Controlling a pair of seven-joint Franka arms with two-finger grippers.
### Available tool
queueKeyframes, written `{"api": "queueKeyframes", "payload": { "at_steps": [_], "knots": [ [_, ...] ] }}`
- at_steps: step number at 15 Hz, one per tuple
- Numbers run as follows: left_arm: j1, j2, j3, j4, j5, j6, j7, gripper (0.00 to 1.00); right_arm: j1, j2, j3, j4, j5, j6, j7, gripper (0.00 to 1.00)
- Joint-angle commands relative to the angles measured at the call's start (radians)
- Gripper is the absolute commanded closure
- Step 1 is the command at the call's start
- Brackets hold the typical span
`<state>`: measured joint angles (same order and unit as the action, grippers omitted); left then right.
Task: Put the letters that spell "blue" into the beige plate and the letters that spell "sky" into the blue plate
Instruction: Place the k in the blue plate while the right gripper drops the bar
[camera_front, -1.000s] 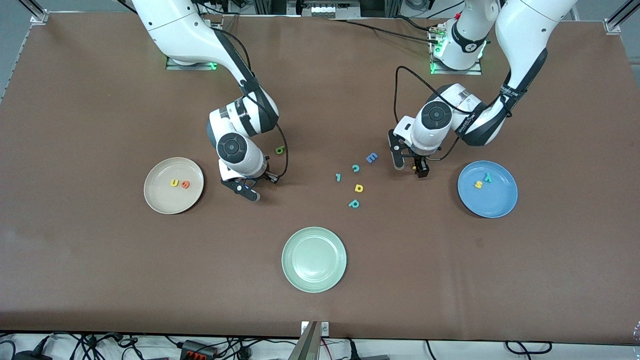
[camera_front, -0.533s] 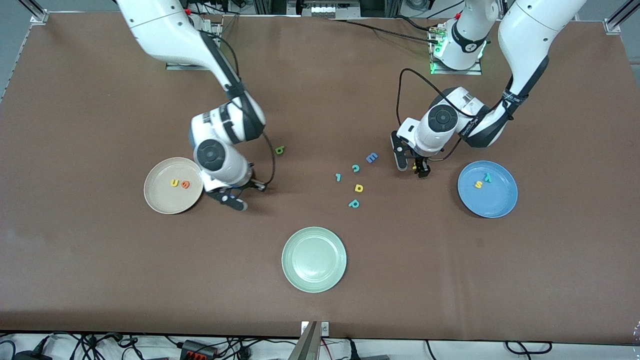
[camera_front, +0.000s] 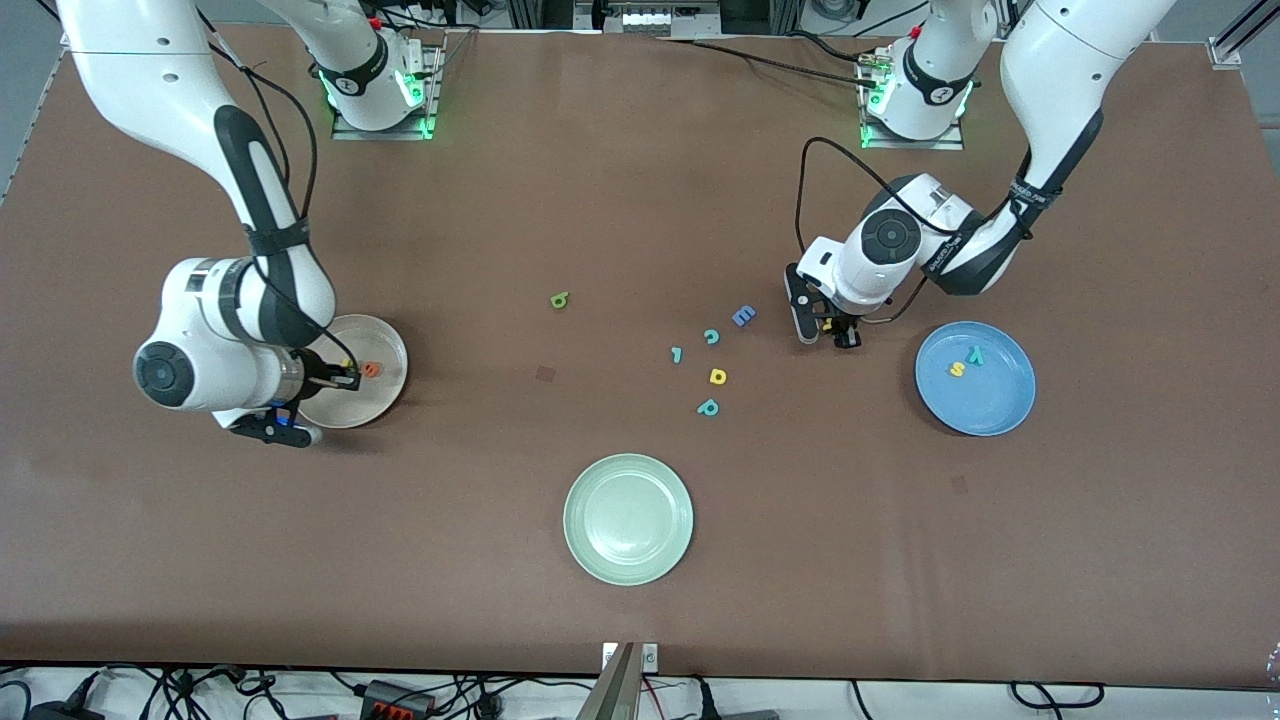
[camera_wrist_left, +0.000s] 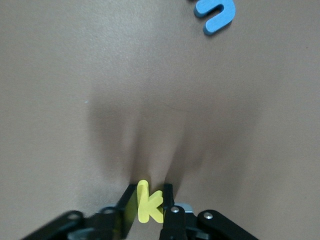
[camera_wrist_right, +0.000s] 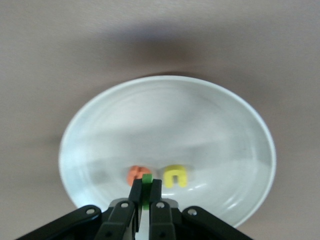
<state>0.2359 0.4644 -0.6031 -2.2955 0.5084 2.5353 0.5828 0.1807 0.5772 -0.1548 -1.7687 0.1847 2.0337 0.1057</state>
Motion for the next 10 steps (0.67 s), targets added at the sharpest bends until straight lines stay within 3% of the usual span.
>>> {"api": "queueKeyframes", "payload": {
  "at_steps": [1,5,6,8,10],
  "knots": [
    [0.013,0.007,0.008,-0.001,0.025,0.013,0.022,0.89,-0.023,-0.008,0.003,-0.026,-0.007,-0.009,-0.072,0.98],
    [0.020,-0.039,0.003,0.016,0.024,-0.029,0.009,0.89,-0.089,0.013,0.001,-0.026,-0.016,-0.006,-0.161,0.96],
    [0.026,-0.049,0.002,0.043,0.024,-0.068,0.008,0.89,-0.104,0.016,0.001,-0.026,-0.016,-0.004,-0.178,0.89],
    [0.063,-0.061,-0.003,0.141,0.024,-0.214,0.021,0.88,-0.121,0.018,0.003,-0.017,-0.014,-0.001,-0.184,0.00],
    [0.066,-0.053,-0.004,0.275,0.024,-0.384,0.025,0.87,-0.098,0.004,0.006,-0.009,-0.014,-0.009,-0.173,0.00]
  ]
}}
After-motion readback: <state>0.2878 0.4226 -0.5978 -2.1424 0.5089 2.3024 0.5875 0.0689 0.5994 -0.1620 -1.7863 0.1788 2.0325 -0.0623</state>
